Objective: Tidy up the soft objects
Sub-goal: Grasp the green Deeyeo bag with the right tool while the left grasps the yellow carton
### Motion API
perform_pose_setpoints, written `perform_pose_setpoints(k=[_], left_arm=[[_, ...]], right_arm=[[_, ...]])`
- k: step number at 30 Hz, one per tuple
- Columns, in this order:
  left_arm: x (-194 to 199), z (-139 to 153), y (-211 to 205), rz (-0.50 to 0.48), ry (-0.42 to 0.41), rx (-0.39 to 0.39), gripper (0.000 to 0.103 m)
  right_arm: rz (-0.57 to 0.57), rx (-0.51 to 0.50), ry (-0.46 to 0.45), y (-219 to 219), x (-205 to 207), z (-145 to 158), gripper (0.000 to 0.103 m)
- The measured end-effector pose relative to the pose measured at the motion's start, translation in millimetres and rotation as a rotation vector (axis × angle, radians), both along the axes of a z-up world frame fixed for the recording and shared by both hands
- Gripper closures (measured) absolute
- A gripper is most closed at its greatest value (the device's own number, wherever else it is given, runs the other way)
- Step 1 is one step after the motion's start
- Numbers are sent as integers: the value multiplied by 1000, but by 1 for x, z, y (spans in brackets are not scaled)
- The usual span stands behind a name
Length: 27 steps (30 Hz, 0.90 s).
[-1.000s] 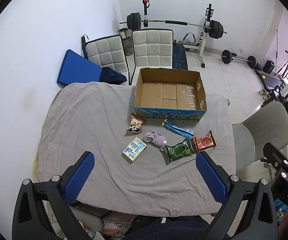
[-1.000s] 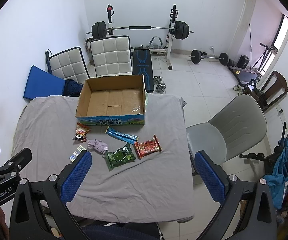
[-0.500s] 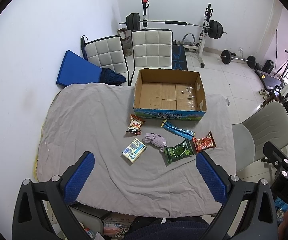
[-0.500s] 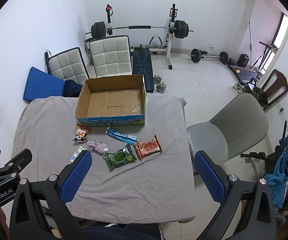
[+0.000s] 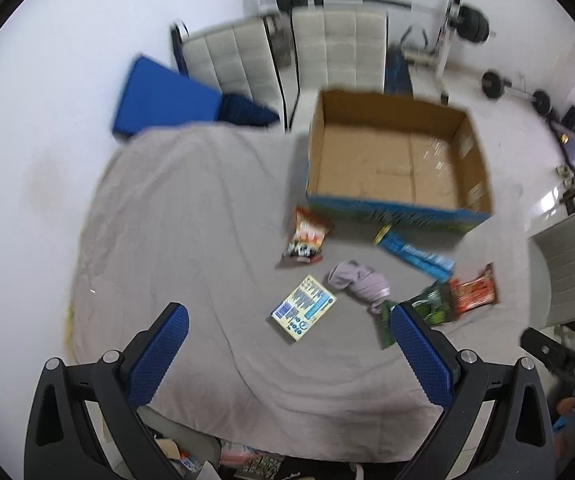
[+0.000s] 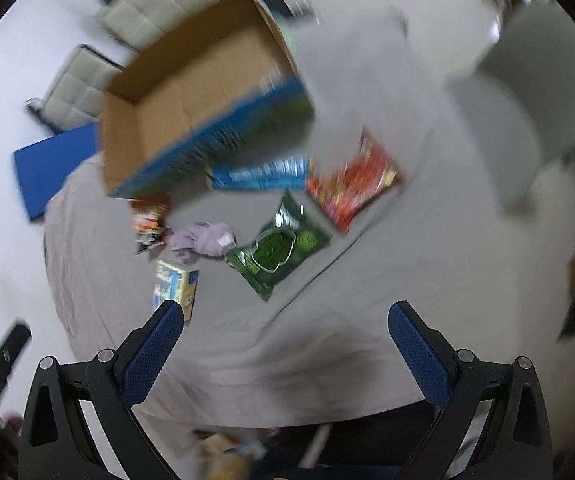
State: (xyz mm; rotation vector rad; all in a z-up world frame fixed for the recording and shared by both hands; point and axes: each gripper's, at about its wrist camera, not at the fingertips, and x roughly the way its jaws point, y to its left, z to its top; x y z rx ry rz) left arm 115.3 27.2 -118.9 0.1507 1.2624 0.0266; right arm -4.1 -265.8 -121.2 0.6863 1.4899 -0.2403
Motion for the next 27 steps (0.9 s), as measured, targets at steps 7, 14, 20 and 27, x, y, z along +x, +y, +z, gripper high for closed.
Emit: perform_pose_setpoints(k=[7,14,20,27], left_arm=[[33,-124,22,-15,202,54,0],[51,-209,24,-95,328,74,0],[55,-247,15,-186,409,48,0],[59,-282,-6,-300,469,79,0]], right_arm=[[-149,169,193,20,29,-157,0],[-299,256,239,33,37,-215,19],[-222,218,316,52,40,-230,50],[236,-101,362,76,45,-218,52]])
